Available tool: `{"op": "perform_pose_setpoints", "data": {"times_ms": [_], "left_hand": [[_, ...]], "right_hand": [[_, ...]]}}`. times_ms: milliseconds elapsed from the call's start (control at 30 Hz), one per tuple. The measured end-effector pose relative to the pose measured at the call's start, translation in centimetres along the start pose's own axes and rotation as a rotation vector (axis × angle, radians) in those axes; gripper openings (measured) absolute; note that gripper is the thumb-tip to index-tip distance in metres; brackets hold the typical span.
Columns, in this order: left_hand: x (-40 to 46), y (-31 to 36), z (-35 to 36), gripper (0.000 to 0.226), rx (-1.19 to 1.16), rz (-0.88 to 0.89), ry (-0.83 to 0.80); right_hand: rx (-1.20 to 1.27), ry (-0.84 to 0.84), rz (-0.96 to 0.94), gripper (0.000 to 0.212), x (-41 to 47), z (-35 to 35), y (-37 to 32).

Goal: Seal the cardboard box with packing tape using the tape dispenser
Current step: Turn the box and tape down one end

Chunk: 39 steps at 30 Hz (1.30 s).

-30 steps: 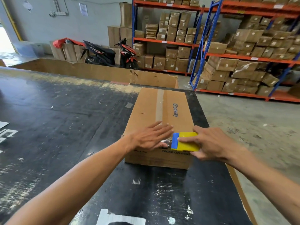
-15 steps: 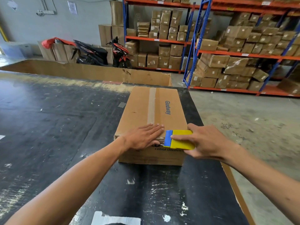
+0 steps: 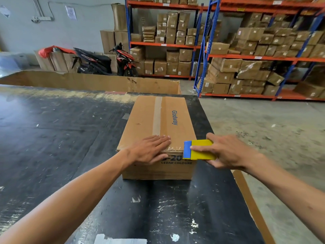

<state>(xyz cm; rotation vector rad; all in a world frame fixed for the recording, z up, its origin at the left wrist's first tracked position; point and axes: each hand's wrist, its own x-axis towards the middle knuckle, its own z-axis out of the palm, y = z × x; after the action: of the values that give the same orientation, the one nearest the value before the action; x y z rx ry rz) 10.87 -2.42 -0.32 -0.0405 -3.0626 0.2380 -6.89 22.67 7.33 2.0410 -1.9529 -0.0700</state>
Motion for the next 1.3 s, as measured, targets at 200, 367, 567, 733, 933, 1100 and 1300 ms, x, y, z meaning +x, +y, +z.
{"op": "perform_pose_setpoints", "data": {"times_ms": [200, 367, 567, 733, 933, 1100, 1300], "left_hand": [[3.6, 2.1, -0.3, 0.075, 0.051, 0.035, 0.013], [3.9, 2.0, 0.2, 0.076, -0.043, 0.014, -0.101], [3.9, 1.4, 0.6, 0.094, -0.062, 0.022, -0.076], [4.2, 1.2, 0.7, 0.091, -0.07, 0.018, -0.081], [3.9, 1.5, 0.5, 0.101, -0.064, 0.014, -0.078], [5.5, 3.6, -0.4, 0.08, 0.061, 0.006, 0.04], [8.0, 5.6, 1.0, 0.085, 0.044, -0.008, 0.01]], "right_hand": [[0.033, 0.008, -0.026, 0.053, 0.4, 0.5, 0.5], [0.093, 0.031, -0.025, 0.052, -0.4, 1.2, 1.3], [0.098, 0.073, -0.068, 0.064, -2.9, 1.4, 3.5], [0.058, 0.09, -0.067, 0.062, -5.5, 0.9, 5.8], [0.025, 0.121, -0.063, 0.058, -4.9, 3.1, 6.1], [0.026, 0.155, -0.093, 0.058, -4.9, 3.4, 6.1], [0.047, 0.213, -0.054, 0.055, -4.9, 3.7, 5.5]]}}
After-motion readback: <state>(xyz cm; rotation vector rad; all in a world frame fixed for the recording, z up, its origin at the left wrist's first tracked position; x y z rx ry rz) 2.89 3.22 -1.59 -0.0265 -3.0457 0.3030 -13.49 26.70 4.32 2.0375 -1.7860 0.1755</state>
